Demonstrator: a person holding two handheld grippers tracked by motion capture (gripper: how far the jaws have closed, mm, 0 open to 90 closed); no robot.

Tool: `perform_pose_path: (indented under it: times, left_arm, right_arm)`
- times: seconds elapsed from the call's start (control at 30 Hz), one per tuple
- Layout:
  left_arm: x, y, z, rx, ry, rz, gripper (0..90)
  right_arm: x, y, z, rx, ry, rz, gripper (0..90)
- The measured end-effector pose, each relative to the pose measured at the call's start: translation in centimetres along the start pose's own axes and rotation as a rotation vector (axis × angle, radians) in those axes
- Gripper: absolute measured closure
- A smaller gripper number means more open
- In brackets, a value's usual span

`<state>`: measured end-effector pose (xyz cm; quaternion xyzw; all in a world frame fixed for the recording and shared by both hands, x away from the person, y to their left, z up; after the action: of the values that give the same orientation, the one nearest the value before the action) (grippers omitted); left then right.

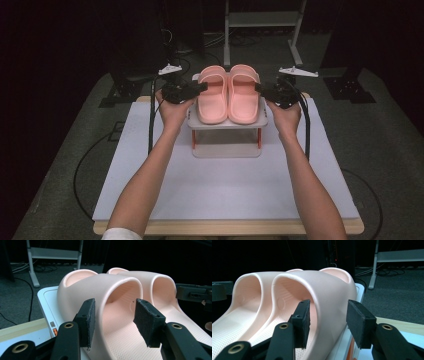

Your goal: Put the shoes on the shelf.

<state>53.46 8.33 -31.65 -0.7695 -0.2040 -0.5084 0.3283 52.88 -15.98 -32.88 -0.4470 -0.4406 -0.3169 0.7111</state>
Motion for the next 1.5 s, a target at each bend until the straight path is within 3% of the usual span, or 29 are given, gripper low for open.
perform_pose_path:
  times: [0.7, 1.5]
  left_arm:
    - [-0.8, -0.6, -0.5, -0.006, 0.019, 0.008, 49.1]
    - [-1.4, -2.7, -1.9, -0.028, 0.053, -0.015, 46.3]
  right_arm:
    - [-0.6, -1.7, -0.2, 0.007, -0.015, 0.006, 51.5]
    - [-1.6, -3.9, 0.0, 0.039, -0.033, -0.004, 48.5]
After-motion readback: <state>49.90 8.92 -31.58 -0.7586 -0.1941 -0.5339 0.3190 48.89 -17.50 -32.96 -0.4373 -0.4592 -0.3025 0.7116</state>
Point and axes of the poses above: each handheld gripper's, and its own axes: y roughly forward along the jaws, x roughly out of its top, z roughly to its left, the point moved 8 cm from there along y, roughly forward along the jaws, and after that the axes turned 4 degrees about -x, right-handed, at the moved point
